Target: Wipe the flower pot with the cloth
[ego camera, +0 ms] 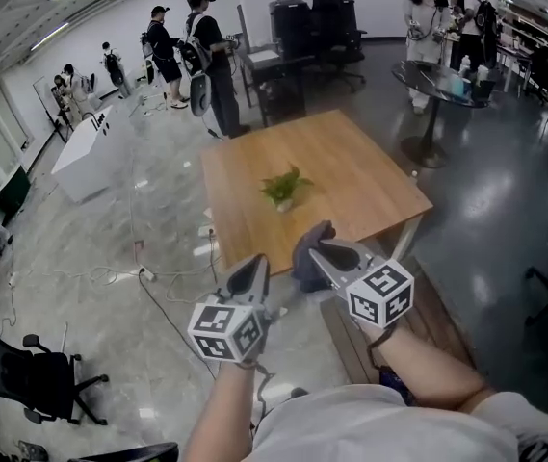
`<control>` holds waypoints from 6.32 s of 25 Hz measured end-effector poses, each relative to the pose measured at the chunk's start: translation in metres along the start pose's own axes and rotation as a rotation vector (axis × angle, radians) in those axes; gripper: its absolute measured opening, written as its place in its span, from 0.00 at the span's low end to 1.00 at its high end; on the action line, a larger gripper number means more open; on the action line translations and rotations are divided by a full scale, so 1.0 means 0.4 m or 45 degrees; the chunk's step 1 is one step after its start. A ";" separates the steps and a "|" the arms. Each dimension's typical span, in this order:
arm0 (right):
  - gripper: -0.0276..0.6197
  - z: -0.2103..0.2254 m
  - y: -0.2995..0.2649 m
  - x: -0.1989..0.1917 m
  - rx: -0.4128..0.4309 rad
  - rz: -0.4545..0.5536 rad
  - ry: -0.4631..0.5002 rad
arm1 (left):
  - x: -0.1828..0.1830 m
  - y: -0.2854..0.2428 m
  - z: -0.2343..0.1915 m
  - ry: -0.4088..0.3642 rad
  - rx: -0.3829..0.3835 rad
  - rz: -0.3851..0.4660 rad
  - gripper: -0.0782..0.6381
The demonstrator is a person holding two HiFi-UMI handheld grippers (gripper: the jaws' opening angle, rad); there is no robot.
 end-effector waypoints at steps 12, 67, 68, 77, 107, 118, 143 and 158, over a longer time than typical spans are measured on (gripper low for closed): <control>0.11 0.092 -0.191 -0.042 -0.084 -0.081 -0.077 | 0.011 -0.109 -0.210 0.024 -0.071 -0.057 0.12; 0.11 1.145 -0.961 -0.675 -0.380 -0.544 -0.725 | -0.680 -1.405 -1.100 0.152 -0.177 -1.174 0.18; 0.11 1.148 -0.965 -0.694 -0.376 -0.549 -0.740 | -0.680 -1.409 -1.097 0.125 -0.185 -1.185 0.18; 0.11 1.152 -1.053 -0.833 -0.321 -0.486 -0.911 | -0.691 -1.424 -1.082 0.069 -0.234 -1.222 0.18; 0.11 1.032 -1.063 -0.837 -0.235 -0.436 -1.155 | -0.715 -1.408 -1.073 0.244 -0.141 -1.141 0.16; 0.11 1.080 -1.082 -0.987 -0.372 -0.425 -1.267 | -0.718 -1.402 -1.053 0.281 -0.136 -1.124 0.16; 0.11 1.155 -1.043 -0.832 -0.169 -0.492 -1.288 | -0.716 -1.463 -1.044 0.047 -0.598 -1.233 0.15; 0.11 1.192 -1.080 -0.928 -0.203 -0.541 -1.317 | -0.713 -1.539 -1.027 -0.102 -0.712 -1.260 0.15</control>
Point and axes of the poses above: the fingertips, and each gripper's own axes: y backward along the fingers, z to its right, x out of its top, the point moved 5 cm from there along y, backward along the fingers, and after that the axes turned 2 degrees about -x, right-handed, at the moved point
